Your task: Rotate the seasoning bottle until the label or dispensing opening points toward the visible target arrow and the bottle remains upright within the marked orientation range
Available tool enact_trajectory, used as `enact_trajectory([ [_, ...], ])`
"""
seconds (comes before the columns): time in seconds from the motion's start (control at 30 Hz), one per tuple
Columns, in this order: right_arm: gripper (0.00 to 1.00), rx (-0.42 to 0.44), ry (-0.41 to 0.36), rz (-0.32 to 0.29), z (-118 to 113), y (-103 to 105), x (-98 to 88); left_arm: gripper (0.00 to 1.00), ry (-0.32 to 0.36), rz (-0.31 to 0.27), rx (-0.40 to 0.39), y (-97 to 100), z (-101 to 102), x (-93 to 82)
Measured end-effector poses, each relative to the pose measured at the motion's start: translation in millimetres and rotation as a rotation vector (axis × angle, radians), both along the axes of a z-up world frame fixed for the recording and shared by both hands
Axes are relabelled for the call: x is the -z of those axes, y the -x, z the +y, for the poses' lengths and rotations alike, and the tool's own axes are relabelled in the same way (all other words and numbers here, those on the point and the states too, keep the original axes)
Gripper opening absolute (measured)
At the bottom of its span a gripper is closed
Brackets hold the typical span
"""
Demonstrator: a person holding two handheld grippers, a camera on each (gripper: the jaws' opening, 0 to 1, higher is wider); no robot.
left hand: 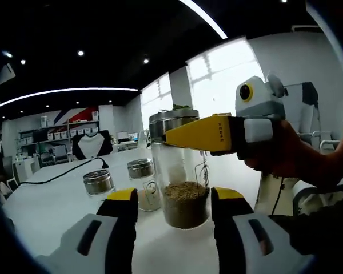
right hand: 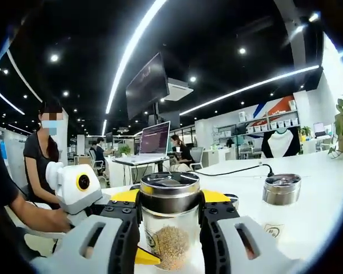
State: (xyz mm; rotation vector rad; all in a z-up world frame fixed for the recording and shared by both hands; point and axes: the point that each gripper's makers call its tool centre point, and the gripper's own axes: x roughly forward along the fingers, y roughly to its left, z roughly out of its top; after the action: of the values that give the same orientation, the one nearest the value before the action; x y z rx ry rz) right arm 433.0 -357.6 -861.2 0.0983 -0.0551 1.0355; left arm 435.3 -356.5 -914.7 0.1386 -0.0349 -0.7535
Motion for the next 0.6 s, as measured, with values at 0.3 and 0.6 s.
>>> enact_trajectory([
  [0.3,0.37,0.064,0.027,0.0,-17.5,-8.4,-2.2,0.7,-0.021,-0.062,-0.056,-7.1,22.0,-13.7],
  [0.6,0.37,0.121,0.015,0.001,-41.0,-13.8,-6.9,0.86,0.035,-0.028,-0.09,-16.4,46.7,-19.8],
])
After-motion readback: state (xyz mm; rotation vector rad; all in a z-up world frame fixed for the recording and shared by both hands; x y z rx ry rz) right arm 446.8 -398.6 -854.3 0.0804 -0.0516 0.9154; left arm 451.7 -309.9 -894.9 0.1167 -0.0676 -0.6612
